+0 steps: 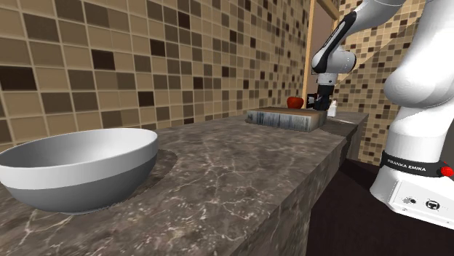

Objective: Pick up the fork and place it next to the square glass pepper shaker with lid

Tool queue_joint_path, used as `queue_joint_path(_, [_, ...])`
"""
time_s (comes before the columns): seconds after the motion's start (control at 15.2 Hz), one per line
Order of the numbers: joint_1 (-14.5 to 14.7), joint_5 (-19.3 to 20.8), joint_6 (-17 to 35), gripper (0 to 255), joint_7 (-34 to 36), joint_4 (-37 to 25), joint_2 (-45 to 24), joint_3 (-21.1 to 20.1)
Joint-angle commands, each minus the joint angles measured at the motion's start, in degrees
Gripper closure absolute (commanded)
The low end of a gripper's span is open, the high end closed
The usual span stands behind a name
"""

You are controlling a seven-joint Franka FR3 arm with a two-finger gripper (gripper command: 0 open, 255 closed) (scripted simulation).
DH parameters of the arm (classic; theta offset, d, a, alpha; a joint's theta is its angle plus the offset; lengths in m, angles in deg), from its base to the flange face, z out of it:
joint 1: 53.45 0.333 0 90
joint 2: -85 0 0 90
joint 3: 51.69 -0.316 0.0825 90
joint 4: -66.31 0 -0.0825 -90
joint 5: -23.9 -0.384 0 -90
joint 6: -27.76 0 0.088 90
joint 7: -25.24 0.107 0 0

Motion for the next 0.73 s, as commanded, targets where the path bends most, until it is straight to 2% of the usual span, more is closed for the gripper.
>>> queue_joint_path(0.0, [0.00,-0.01,0.02,255,-0.01,0.00,-0.01,0.00])
queue_joint_path(0.07, [0.00,-0.01,0.02,0,-0.01,0.00,-0.01,0.00])
queue_joint_path(0.4, [0.00,-0.01,0.02,0,-0.01,0.00,-0.01,0.00])
queue_joint_path(0.66, [-0.62,2.95,-7.78,0,2.20,-2.75,5.48,-0.68])
